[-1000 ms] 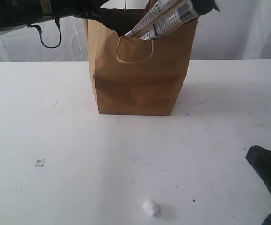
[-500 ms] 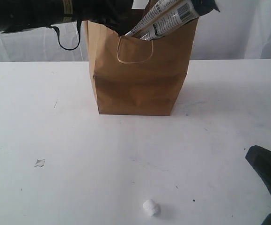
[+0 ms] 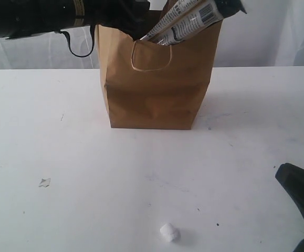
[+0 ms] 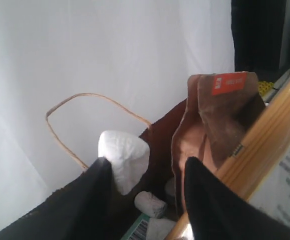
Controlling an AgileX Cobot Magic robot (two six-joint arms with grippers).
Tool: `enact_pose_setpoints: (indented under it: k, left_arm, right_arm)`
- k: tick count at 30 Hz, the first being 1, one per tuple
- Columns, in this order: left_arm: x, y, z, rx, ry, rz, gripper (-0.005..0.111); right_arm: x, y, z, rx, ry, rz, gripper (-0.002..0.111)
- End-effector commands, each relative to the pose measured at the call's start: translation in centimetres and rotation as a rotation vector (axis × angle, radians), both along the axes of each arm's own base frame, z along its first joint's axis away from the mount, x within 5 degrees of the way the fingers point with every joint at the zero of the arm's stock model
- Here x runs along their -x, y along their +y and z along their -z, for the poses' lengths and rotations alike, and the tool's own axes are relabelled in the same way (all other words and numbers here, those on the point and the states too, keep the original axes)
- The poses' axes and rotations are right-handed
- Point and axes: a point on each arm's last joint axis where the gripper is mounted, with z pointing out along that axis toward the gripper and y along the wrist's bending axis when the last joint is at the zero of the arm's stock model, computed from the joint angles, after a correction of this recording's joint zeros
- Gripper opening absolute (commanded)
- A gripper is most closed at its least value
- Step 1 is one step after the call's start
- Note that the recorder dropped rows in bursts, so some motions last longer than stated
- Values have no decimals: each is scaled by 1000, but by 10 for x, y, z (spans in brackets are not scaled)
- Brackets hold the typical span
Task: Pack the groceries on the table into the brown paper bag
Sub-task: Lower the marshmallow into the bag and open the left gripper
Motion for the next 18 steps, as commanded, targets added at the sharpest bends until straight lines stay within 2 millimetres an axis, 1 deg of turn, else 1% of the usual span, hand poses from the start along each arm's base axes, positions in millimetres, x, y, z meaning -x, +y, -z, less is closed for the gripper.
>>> enact_pose_setpoints:
  k: [1, 2, 4, 6, 8, 9, 10, 11, 13, 15, 16, 17, 18]
  left_arm:
    - [6, -9, -4, -28, -34, 23, 46]
    - [6, -9, -3, -38, -33, 7, 41]
    - [5, -8, -3, -41, -32, 0, 26]
    - [5, -8, -3, -43, -31, -6, 9]
    - [5, -8, -3, -42, -31, -5, 1]
    - [5, -8, -3, -43, -32, -4, 2]
    - [5, -8, -3, -43, -32, -4, 6]
    - [5, -8, -3, -35, -28, -6, 13]
    - [5, -8, -3, -26, -24, -10, 30]
    - [5, -8, -4, -11, -16, -14, 51]
    - [5, -8, -4, -8, -14, -15, 56]
    - [5, -8, -4, -8, -14, -15, 58]
    - [5, -8, -4, -8, -14, -15, 58]
  right_arm:
    - [0, -1, 1, -5, -4, 6, 0]
    - [0, -1, 1, -5, -4, 6, 0]
    - [0, -1, 1, -5, -4, 6, 0]
    - [0, -1, 1, -5, -4, 6, 0]
    - [0, -1, 1, -5, -4, 6, 0]
    - [0, -1, 1, -5, -4, 6, 0]
    - [0, -1, 1, -5, -4, 6, 0]
    - [0, -1, 1, -5, -4, 6, 0]
    - [0, -1, 1, -5, -4, 6, 0]
    - [0, -1, 1, -5, -4, 6, 0]
    - [0, -1, 1, -5, -4, 6, 0]
    - [0, -1, 1, -5, -4, 6, 0]
    - [0, -1, 1, -5, -4, 6, 0]
